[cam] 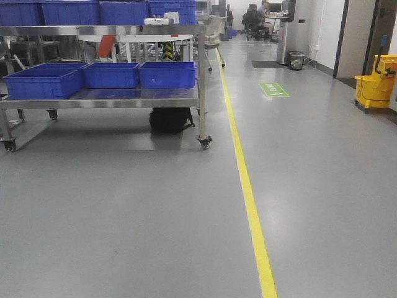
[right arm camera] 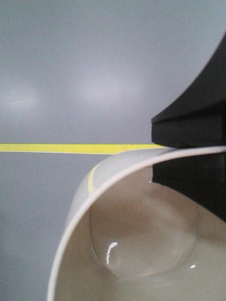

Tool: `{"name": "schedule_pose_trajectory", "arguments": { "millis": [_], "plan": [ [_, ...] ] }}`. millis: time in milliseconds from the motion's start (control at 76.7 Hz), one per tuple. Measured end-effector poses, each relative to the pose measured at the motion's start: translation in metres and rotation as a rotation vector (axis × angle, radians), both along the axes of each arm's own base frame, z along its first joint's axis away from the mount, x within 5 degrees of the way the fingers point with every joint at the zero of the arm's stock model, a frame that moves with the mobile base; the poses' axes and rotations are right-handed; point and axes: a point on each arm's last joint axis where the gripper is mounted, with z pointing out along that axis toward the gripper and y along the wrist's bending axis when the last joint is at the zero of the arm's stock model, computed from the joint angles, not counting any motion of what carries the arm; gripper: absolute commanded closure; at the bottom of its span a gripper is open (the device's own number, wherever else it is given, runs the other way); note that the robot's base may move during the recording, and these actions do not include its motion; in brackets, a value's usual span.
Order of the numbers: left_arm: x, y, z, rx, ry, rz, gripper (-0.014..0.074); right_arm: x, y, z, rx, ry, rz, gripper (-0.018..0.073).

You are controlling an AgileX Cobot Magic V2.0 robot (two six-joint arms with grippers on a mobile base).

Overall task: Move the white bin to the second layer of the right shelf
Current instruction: 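Drive along the yellow floor line past the crate carts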

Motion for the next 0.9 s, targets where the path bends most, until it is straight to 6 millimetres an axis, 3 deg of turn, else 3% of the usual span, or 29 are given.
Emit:
{"name": "schedule_pose_trajectory", "arguments": {
  "millis": [900],
  "plan": [
    [0.0, 0.0, 0.0, 0.0, 0.0, 0.0, 0.0512, 0.0, 0.0, 0.0, 0.0, 0.0, 0.0, 0.0512]
  ]
}}
